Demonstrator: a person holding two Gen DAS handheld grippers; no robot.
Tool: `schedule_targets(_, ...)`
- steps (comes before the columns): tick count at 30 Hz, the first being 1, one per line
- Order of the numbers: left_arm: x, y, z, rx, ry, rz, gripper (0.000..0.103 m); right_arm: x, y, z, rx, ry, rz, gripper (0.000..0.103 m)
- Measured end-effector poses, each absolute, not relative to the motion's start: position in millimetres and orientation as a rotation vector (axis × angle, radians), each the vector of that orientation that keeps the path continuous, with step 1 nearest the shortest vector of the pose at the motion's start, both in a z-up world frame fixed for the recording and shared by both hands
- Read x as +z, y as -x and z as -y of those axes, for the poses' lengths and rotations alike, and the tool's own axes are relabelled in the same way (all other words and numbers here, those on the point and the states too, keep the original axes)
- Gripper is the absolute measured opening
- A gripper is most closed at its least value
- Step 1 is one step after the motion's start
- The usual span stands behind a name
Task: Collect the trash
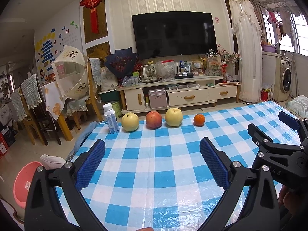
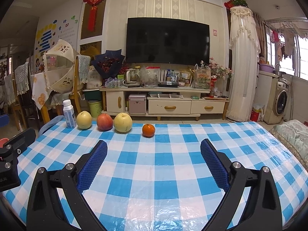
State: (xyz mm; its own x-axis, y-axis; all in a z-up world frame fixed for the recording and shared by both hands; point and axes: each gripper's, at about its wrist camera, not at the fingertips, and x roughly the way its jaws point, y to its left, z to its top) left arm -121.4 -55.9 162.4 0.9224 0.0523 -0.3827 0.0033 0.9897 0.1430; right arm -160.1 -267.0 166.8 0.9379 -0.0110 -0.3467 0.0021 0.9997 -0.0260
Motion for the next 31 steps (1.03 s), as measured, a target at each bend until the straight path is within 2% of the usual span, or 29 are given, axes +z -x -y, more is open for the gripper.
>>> schedule_targets(21,127.1,99.0,49.4,0.023,-0.143,-0.458,0.099,148.9,143.8,257.1,-0.006,0.067,-0.421,0.097)
schedule_targets(24,105.4,84.1,43.3,0.029,-0.126,-0.528,0.099,138.3,130.6,254.2,-0.008,0.068,-0.485,0.097)
schedule_targets(31,37.5,30.0,25.6,0.033,-0.02,-0.793,0.099,80.1,85.2,244.6,-0.024,0.09,-0.793,0.097)
